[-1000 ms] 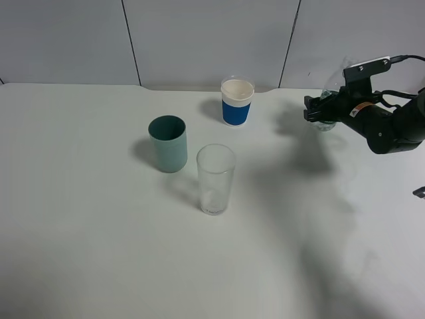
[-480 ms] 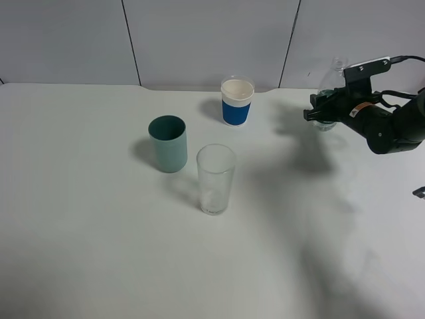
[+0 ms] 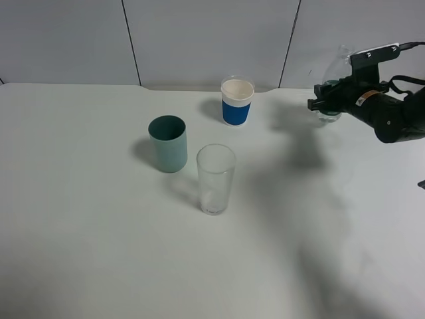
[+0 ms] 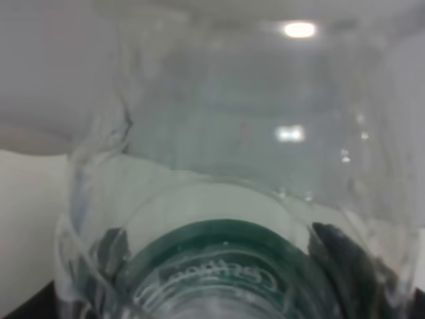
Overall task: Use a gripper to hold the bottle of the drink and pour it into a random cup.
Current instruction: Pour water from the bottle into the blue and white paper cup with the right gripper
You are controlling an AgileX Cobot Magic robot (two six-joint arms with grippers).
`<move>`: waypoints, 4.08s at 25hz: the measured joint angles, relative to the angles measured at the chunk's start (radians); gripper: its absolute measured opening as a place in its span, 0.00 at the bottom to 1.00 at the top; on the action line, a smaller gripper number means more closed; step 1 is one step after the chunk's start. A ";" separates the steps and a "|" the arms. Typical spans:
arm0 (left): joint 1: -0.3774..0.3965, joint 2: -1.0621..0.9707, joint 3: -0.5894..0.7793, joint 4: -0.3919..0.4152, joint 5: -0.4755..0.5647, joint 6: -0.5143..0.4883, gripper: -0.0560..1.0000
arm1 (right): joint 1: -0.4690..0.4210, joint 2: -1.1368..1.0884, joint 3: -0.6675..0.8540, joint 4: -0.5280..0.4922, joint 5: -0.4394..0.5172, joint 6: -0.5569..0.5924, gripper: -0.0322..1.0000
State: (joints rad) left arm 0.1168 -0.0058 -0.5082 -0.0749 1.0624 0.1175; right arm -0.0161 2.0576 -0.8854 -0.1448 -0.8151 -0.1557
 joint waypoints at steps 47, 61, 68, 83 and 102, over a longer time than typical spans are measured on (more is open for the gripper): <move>0.000 0.000 0.000 0.000 0.000 0.000 0.99 | 0.308 -0.284 -0.356 -0.587 1.031 0.374 0.57; 0.000 0.000 0.000 0.000 0.000 0.000 0.99 | 0.416 -0.138 -0.442 -0.846 1.202 0.560 0.57; 0.000 0.000 0.000 0.000 0.000 0.000 0.99 | 0.483 -0.118 -0.468 -1.154 1.271 0.775 0.57; 0.000 0.000 0.000 0.000 0.000 0.000 0.99 | 0.526 -0.034 -0.468 -1.350 1.408 0.792 0.57; 0.000 0.000 0.000 0.000 0.000 0.000 0.99 | 0.541 0.010 -0.468 -1.399 1.521 0.748 0.57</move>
State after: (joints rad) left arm 0.1168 -0.0058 -0.5082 -0.0749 1.0624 0.1175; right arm 0.5253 2.0678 -1.3538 -1.5433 0.7058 0.5919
